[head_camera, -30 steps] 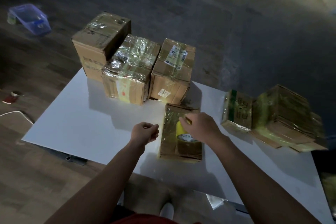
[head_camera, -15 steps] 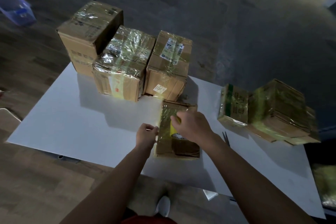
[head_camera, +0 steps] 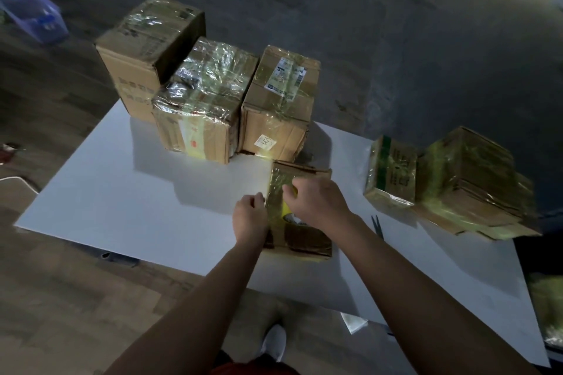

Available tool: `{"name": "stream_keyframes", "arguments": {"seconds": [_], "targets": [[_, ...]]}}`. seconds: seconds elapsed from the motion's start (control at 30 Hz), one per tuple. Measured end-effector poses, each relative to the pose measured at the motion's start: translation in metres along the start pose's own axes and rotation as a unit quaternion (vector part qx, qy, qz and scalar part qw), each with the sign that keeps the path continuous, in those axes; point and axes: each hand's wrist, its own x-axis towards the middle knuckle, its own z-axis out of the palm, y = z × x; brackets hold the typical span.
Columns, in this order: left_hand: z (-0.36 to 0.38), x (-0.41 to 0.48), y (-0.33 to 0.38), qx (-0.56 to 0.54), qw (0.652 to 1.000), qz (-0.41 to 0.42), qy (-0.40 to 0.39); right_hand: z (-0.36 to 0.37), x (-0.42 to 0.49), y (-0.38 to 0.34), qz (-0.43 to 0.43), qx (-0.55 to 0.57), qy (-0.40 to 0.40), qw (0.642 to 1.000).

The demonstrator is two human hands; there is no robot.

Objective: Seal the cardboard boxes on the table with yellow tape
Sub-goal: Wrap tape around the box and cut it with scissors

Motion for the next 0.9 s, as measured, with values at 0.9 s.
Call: {"name": "stream_keyframes", "arguments": {"seconds": [0.9], "targets": [[0.015,-0.02,-0.009,0.209,0.967,0.147,0.015,0.008,-0.038,0.078,0.058,0.336,0.04,0.939]]}}
